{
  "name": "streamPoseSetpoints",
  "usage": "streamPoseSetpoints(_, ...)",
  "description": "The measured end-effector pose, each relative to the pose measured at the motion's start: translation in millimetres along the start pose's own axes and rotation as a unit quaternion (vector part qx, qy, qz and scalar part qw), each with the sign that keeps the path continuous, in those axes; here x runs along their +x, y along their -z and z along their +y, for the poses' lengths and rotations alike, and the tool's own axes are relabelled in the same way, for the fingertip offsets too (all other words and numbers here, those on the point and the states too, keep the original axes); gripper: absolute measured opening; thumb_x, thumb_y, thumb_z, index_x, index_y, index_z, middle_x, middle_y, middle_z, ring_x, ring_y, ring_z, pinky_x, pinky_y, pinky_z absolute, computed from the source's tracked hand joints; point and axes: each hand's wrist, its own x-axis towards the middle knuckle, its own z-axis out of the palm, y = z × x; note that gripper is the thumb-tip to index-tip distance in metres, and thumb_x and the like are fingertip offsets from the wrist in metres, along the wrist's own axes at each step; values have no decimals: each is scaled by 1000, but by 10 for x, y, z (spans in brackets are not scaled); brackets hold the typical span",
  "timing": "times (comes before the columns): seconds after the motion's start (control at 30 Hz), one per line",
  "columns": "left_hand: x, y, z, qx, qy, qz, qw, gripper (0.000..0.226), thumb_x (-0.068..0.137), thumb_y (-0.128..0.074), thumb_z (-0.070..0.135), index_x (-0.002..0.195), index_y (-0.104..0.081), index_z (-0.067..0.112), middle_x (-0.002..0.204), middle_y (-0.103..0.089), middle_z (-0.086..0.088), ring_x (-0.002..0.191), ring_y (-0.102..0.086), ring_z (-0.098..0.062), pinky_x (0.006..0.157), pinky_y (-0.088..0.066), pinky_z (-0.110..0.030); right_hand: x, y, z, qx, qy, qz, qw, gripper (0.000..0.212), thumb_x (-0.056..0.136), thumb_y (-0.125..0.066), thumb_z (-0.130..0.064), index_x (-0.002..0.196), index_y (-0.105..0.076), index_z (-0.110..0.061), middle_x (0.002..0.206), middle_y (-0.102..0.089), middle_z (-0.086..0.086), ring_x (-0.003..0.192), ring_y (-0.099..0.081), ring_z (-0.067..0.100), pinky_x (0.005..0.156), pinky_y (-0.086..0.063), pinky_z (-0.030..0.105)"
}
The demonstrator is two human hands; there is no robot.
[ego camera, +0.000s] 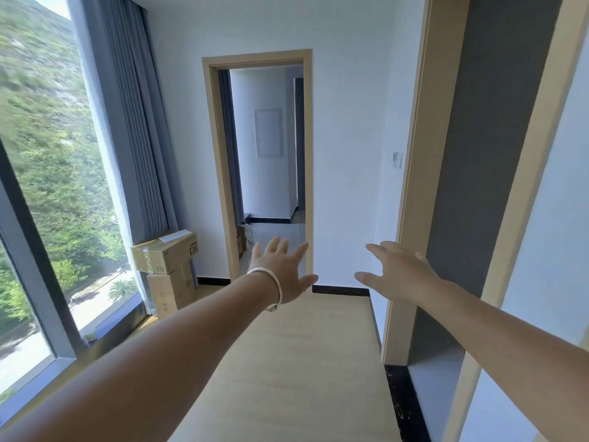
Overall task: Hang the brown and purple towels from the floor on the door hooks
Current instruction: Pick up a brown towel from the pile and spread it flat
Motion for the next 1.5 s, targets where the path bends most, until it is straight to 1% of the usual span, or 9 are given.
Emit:
streamPoseSetpoints(0.2, 910, -137, -289, -11, -18, 20, 1000, 76, 91, -31, 68, 152, -4, 33, 161, -11, -6, 149, 0, -28, 117, -6, -58, 874, -42, 15, 2, -17, 1, 1000, 77, 88, -38, -70, 152, -16, -33, 161, -12, -3, 148, -10, 17, 118, -11, 47)
streamPoseSetpoints(0.37, 1736, -212, -598, -25, -27, 44, 998, 76, 91, -32, 68, 152, -6, 33, 161, -13, -5, 149, 0, -28, 117, -5, -58, 1682, -62, -58, -3, -21, 19, 1000, 77, 88, -39, -70, 152, -17, -32, 161, -13, -3, 147, -11, 19, 118, -12, 47)
streamPoseSetpoints(0.47, 2187, -340, -714, -21, -36, 41, 998, 76, 91, -32, 68, 152, -6, 33, 160, -14, -6, 149, -1, -28, 117, -5, -58, 2110, -162, -27, -12, -25, 24, 999, 77, 88, -38, -70, 152, -17, -32, 160, -14, -2, 147, -12, 19, 119, -10, 48)
streamPoseSetpoints(0.63, 2812, -627, -781, -23, -43, 31, 998, 75, 91, -30, 69, 152, -5, 33, 160, -13, -6, 149, 0, -27, 116, -4, -58, 2697, -394, 101, -18, -34, 11, 999, 76, 89, -38, -68, 152, -15, -32, 161, -12, -2, 148, -8, 17, 119, -10, 47)
streamPoseSetpoints(0.8, 3471, -928, -763, -16, -43, 15, 999, 75, 91, -28, 69, 152, -4, 33, 161, -10, -5, 149, 1, -27, 117, -4, -57, 3386, -631, 328, -22, -25, 5, 999, 75, 89, -39, -68, 152, -16, -32, 160, -13, -1, 147, -10, 18, 118, -10, 48)
streamPoseSetpoints(1.03, 4549, -1244, -696, -5, -14, 7, 1000, 75, 90, -30, 69, 152, -4, 35, 160, -11, -6, 149, -1, -27, 118, -6, -58, 4546, -816, 837, -9, 8, 15, 1000, 74, 89, -41, -66, 151, -19, -31, 160, -15, 0, 147, -12, 19, 118, -9, 48)
streamPoseSetpoints(1.3, 5752, -1517, -562, -4, 11, 19, 1000, 75, 90, -29, 70, 151, -5, 35, 160, -13, -7, 149, -1, -27, 118, -6, -57, 5760, -930, 1407, -14, 27, 8, 1000, 74, 89, -41, -66, 151, -19, -31, 160, -15, 1, 147, -11, 19, 119, -8, 48)
streamPoseSetpoints(1.5, 6416, -1826, -759, -3, 35, -8, 999, 76, 90, -29, 71, 152, -4, 35, 161, -10, -6, 149, 0, -27, 117, -4, -57, 6515, -1131, 1542, -15, 36, -10, 999, 74, 89, -41, -66, 151, -20, -30, 160, -16, 1, 147, -12, 19, 118, -11, 49)
